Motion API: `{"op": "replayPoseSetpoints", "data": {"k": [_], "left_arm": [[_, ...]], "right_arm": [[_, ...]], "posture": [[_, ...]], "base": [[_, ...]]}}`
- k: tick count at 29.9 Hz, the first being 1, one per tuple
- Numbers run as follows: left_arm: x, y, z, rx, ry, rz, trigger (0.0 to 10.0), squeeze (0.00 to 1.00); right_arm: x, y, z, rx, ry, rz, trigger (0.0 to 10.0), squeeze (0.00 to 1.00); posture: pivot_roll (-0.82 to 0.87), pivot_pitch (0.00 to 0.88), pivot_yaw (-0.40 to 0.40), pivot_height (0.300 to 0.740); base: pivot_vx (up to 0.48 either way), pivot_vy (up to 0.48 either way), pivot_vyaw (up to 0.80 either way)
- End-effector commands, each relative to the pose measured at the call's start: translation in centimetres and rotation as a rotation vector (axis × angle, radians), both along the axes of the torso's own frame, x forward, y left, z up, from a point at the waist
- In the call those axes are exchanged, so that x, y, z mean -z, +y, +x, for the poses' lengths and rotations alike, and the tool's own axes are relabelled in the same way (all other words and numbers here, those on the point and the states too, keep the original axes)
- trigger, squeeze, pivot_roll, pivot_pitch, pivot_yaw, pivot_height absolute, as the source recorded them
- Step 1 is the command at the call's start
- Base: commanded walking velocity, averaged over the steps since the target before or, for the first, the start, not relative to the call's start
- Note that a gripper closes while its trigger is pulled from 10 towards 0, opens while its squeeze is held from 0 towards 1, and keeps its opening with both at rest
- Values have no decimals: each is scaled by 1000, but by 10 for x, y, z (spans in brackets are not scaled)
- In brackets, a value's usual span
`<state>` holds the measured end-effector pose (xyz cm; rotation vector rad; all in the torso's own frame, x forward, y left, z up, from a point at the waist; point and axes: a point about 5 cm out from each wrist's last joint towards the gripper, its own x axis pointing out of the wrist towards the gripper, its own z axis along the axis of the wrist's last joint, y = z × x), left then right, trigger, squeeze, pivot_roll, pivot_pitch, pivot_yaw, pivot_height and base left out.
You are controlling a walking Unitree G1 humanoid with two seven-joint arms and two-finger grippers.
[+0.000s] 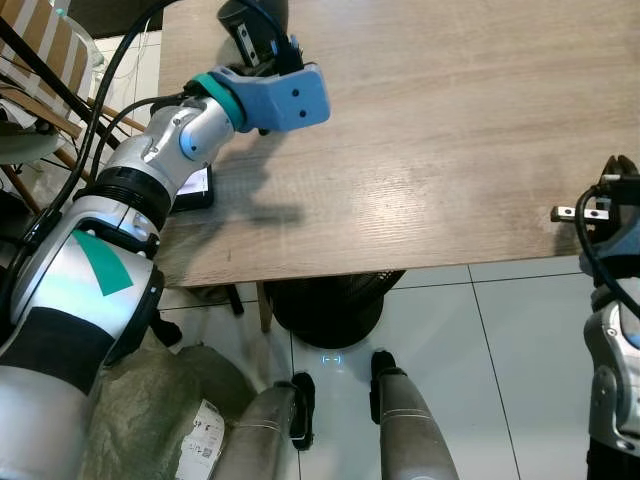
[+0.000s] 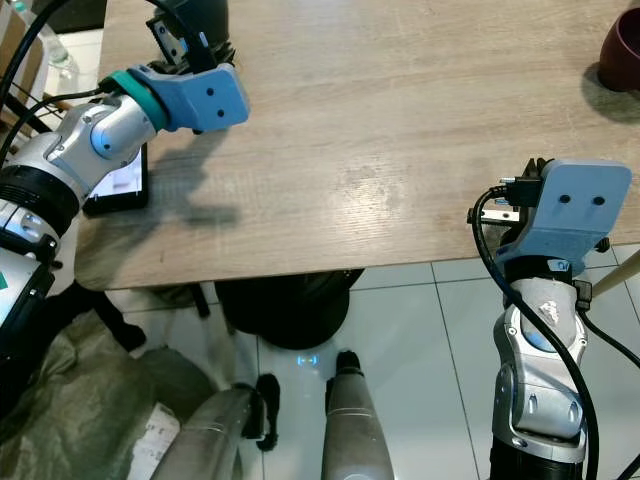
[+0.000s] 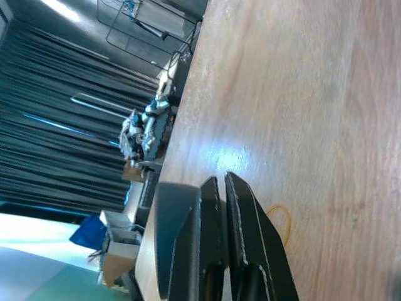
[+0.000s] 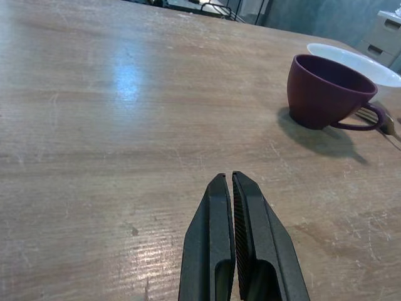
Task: Setting the table
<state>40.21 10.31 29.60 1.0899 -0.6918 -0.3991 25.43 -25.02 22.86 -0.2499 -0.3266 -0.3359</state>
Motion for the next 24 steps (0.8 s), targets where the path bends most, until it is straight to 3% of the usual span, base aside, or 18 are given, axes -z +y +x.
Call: {"op": "replayPoseSetpoints", "data": {"k": [1,3,7,15,17,18,21,24], "left_arm": [[5,-1,-2,32,12,-14,10000,0],[5,-3,-4,49,12,-30,10000,0],[-2,-7,-6,78,3,-195,10000,0],[-14,-6,-8,110,25,-412,10000,0],[-15,-4,-7,121,87,-534,10000,0],[-15,-4,-7,121,87,-534,10000,0],[-13,-2,-4,132,196,-677,10000,0],[-12,-2,-2,139,252,-746,10000,0]], "right_arm": [[5,0,0,4,12,10,10000,0],[5,1,1,1,10,10,10000,0],[1,1,4,-2,-11,13,10000,0],[-7,6,5,-14,-70,36,10000,0],[-9,7,5,-9,-92,57,10000,0],[-9,7,5,-9,-92,57,10000,0],[-12,6,5,-2,-120,113,10000,0],[-13,6,6,1,-138,149,10000,0]], "posture": [[-142,253,168,740],[-142,246,165,740],[-138,229,160,740],[-134,204,167,740],[-129,188,170,740],[-129,188,170,740],[-127,174,174,740],[-124,166,176,740]], "base": [[0,0,0],[0,0,0],[0,0,0],[0,0,0],[0,0,0],[0,0,0],[0,0,0],[0,0,0]]}}
